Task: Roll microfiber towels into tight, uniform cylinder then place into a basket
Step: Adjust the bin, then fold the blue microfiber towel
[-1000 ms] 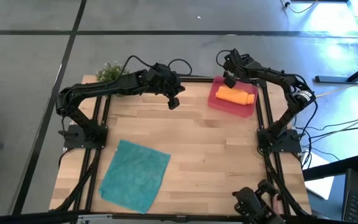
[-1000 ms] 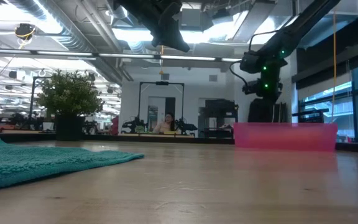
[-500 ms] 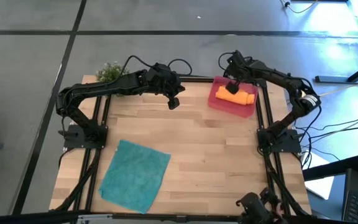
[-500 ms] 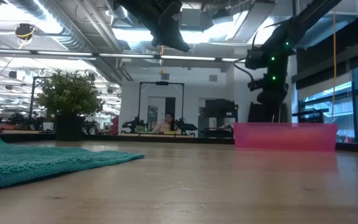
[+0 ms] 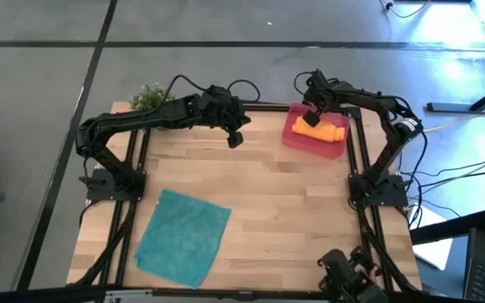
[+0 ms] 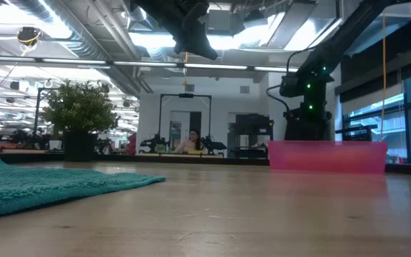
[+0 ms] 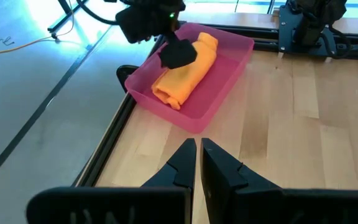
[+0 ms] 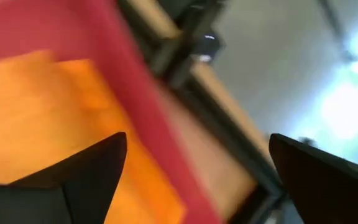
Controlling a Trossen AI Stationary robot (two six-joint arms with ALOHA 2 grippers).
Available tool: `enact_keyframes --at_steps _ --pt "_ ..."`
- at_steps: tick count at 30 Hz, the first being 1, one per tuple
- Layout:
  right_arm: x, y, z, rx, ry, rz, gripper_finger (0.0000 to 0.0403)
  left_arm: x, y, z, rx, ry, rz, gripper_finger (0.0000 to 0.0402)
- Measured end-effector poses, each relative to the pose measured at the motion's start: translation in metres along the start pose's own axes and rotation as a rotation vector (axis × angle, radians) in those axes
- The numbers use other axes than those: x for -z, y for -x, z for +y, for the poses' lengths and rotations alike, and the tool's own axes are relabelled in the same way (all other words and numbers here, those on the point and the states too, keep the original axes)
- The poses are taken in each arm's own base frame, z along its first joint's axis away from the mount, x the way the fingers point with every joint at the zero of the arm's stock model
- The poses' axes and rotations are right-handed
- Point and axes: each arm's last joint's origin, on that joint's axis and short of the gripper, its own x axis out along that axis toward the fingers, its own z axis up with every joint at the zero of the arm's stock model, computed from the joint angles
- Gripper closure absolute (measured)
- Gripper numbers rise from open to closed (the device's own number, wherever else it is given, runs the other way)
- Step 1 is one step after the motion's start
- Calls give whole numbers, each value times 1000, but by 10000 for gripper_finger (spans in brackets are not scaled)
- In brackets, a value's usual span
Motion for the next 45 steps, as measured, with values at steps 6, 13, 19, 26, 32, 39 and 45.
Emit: enact_keyframes --at_steps 6,13,19,26,32,39,45 --pt "-10 -2 -7 170 44 -56 10 0 0 0 0 0 0 388" --pt "-15 1 -8 183 47 -92 10 0 0 0 0 0 0 388" --pt "-22 11 -5 184 69 -88 10 0 0 0 0 0 0 388" --pt "-43 35 -10 201 -10 -165 11 0 0 0 0 0 0 388" --pt "-55 57 -14 200 -15 -205 11 0 0 0 0 0 0 388" --pt "-62 68 -7 147 -7 -242 11 0 0 0 0 0 0 388" --pt "-65 76 14 -200 47 -316 11 0 0 0 0 0 0 388"
